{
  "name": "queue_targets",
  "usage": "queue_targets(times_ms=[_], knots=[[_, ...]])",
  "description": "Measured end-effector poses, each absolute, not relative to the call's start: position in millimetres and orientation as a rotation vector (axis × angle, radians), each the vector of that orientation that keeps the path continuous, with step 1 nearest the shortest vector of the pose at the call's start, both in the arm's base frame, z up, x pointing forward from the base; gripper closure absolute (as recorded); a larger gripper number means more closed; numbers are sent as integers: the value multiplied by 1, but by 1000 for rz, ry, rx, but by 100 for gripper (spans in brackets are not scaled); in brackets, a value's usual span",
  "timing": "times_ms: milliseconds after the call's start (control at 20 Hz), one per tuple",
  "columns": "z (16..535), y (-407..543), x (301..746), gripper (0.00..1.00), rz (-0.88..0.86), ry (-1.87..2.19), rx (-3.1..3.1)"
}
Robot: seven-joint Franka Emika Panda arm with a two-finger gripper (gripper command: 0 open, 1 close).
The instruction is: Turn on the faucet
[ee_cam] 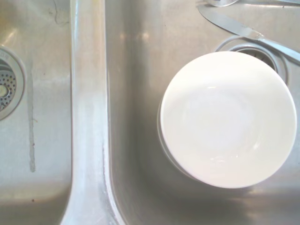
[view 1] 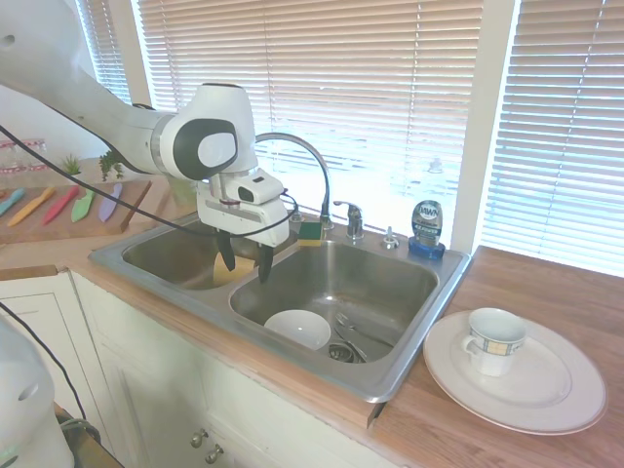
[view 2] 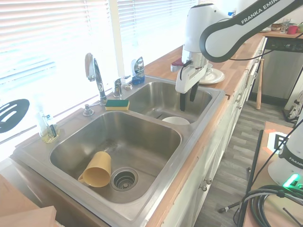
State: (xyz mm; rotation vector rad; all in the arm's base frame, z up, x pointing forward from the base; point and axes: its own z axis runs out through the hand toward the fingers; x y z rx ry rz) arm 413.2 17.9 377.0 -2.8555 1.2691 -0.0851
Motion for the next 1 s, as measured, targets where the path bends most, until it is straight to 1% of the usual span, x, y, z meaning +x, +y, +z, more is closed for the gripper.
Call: queue_targets(times_ms=[150,200,1000], knots=[[376,18,416,0,-79,1280,-2854],[376,17,417,100,-79,1292,-2852],[367,13,423,100,-57,1343,-2844]])
